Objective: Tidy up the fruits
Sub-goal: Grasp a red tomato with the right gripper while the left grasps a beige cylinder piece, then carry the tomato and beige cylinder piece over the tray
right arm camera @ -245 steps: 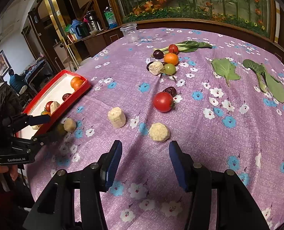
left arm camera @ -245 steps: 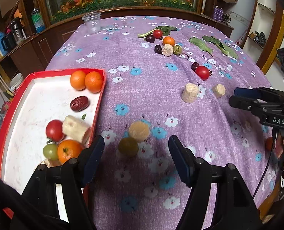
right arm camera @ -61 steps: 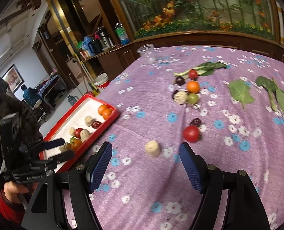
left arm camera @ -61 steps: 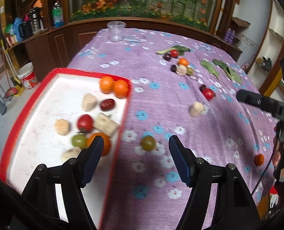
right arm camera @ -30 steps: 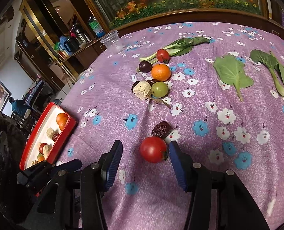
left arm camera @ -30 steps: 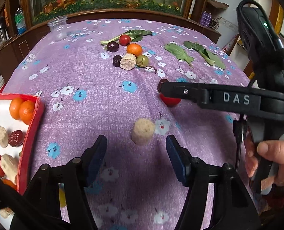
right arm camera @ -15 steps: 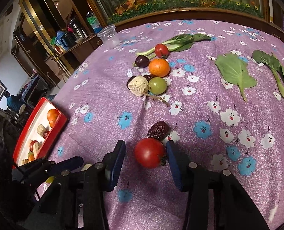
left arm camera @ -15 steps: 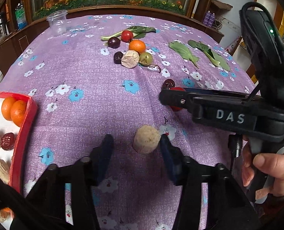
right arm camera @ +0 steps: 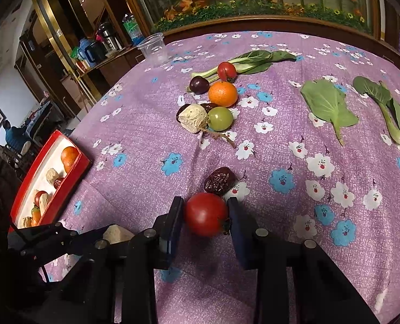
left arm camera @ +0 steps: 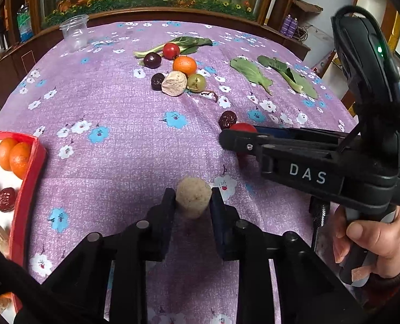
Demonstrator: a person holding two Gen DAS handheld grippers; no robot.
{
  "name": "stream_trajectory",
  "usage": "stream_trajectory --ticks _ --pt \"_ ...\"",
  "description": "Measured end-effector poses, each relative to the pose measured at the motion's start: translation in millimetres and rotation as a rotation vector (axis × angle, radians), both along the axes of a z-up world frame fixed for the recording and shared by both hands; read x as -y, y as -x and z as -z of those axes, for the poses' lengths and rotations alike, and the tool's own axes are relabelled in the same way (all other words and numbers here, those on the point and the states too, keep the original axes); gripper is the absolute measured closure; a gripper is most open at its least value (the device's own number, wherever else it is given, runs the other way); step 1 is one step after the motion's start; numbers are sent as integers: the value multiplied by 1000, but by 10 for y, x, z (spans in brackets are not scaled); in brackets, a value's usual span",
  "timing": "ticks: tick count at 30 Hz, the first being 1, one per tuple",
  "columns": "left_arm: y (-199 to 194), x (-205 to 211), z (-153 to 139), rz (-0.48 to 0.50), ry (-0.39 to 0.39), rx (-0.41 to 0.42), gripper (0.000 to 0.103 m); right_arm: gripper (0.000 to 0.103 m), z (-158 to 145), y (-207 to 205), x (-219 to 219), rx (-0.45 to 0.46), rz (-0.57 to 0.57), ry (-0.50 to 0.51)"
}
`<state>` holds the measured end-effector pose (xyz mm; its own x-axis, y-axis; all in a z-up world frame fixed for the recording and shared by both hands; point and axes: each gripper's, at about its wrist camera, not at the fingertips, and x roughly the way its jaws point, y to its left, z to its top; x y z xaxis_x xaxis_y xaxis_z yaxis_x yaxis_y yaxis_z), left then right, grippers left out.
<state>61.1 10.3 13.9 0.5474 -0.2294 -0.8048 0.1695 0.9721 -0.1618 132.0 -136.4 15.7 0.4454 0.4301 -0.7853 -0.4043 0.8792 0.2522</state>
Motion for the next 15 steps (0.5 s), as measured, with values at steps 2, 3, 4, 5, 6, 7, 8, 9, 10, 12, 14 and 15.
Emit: stream_trajectory --ticks 2,3,4,5,6,7,8,9,10,12,14,15 --pt "27 -14 -36 -1 -1 7 80 70 -39 30 19 7 1 -4" --pt "41 -23 -56 -3 -1 11 80 70 -55 39 28 9 1 -6" --pt "57 -32 -76 -4 0 16 80 70 -75 52 35 10 1 -9" --pt "73 -40 -99 -7 0 22 80 70 -96 68 44 12 1 -12" --pt "83 -43 -115 -8 0 26 80 70 -118 89 53 15 -1 -15" --pt "101 -47 -137 -9 -1 30 80 70 -146 116 62 22 -2 -16" --pt "119 -49 -155 -10 -5 33 80 70 -166 135 69 26 -2 -17" --pt "139 -50 -172 -10 -8 35 80 70 -193 160 79 28 -4 -22" --pt "158 -51 -188 -10 -10 39 80 70 -216 179 84 29 -4 -26" --pt "209 -61 -229 -13 -17 47 80 70 -268 223 89 38 -7 -33" --pt "262 -80 -275 -17 -25 55 80 70 -327 270 71 45 -16 -40" --pt "287 -89 -301 -19 -31 62 80 70 -353 291 56 50 -21 -44"
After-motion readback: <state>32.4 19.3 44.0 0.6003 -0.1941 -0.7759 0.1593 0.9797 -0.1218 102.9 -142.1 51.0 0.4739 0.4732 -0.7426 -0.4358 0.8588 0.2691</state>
